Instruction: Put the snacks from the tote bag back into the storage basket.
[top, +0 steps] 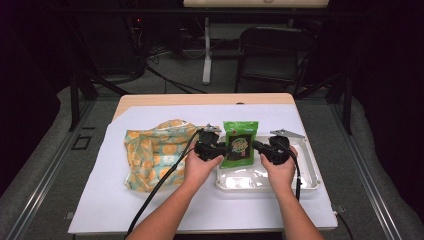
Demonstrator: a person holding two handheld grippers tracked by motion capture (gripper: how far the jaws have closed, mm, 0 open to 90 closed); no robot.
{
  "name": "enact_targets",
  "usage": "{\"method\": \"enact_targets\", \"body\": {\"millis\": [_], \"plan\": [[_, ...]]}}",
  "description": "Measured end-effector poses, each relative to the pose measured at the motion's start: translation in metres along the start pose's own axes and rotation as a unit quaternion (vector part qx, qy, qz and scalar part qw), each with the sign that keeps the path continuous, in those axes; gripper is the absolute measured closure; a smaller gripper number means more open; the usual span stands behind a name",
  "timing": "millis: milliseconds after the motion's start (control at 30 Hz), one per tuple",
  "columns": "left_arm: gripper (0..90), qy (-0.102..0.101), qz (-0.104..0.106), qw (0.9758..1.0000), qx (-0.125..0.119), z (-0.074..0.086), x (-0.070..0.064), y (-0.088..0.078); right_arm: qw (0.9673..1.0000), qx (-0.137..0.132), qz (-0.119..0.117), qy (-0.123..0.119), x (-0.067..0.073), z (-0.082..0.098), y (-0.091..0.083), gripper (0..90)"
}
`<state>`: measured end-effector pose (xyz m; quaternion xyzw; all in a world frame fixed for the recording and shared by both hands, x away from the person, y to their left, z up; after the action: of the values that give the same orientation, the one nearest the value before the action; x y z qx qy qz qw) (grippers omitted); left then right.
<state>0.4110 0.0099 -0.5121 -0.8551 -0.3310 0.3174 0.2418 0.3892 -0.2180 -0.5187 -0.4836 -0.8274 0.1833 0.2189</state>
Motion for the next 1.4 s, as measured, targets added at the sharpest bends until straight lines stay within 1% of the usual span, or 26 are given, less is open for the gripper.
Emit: {"method": "enact_targets", "body": {"millis": [33, 133, 233, 433, 500, 533, 567, 700, 933, 1067, 1133, 1400], "plan": [[69.3, 0.0, -0.001, 1.0, -0.002, 0.0001, 0.0001, 0.0004, 1.0, -0.001, 0.001, 0.001, 0.0003, 0.0, 0.0004, 89.4], [69.1, -0.001, 0.0, 1.0, 0.004, 0.0001, 0.0011, 0.0004, 1.0, 0.0, 0.001, 0.0, 0.0005, 0.0001, 0.0009, 89.4], [68.5, -0.004, -0.003, 1.0, 0.004, 0.0007, 0.0023, 0.0012, 1.0, 0.0, 0.001, -0.002, 0.0017, 0.0, 0.0012, 89.4], [67.3, -0.006, 0.001, 1.0, 0.005, 0.0007, 0.0024, 0.0018, 1.0, -0.003, 0.004, -0.001, 0.0016, 0.0001, 0.0014, 89.5], [67.1, -0.006, 0.0, 1.0, 0.005, 0.0007, 0.0024, 0.0018, 1.0, 0.0, 0.005, -0.003, 0.001, 0.0, 0.001, 89.5], [66.9, -0.006, -0.001, 1.0, 0.004, 0.0007, 0.0028, 0.0019, 1.0, -0.004, 0.006, 0.001, 0.0017, 0.0003, 0.0018, 89.5], [66.6, -0.009, -0.001, 1.0, 0.004, 0.0007, 0.0028, 0.0022, 1.0, -0.001, 0.004, 0.0, 0.0016, 0.0002, 0.0016, 89.5], [64.1, -0.01, -0.002, 0.9999, 0.004, 0.0009, 0.0035, 0.0031, 1.0, 0.003, 0.003, -0.005, 0.0018, 0.0, 0.0021, 89.5], [58.7, -0.017, -0.001, 0.9999, 0.0, 0.0009, 0.0035, 0.0049, 1.0, -0.005, 0.006, 0.005, 0.0033, 0.0, 0.0046, 89.6], [55.3, -0.022, -0.002, 0.9998, -0.001, 0.0004, 0.0043, 0.0054, 0.9999, -0.004, 0.006, 0.008, 0.0021, -0.0002, 0.0053, 89.6], [54.5, -0.021, -0.003, 0.9998, 0.001, 0.0003, 0.0049, 0.0059, 1.0, -0.002, 0.006, 0.007, 0.002, -0.0004, 0.0058, 89.6], [50.6, -0.022, -0.014, 0.9996, 0.005, 0.001, 0.008, 0.0081, 0.9999, -0.002, 0.006, 0.009, 0.003, -0.0004, 0.0102, 89.7]]}}
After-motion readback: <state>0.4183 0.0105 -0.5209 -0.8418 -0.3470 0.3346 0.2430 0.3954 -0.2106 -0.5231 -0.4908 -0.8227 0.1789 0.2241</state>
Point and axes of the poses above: each handheld gripper's, and its own axes: y roughly forward along the jaws, z roughly out of its underside, x roughly to its left, the point moved 1 cm from there along y, roughly forward along the jaws, and after that the axes turned 8 degrees about -y, right-handed, at the moved point
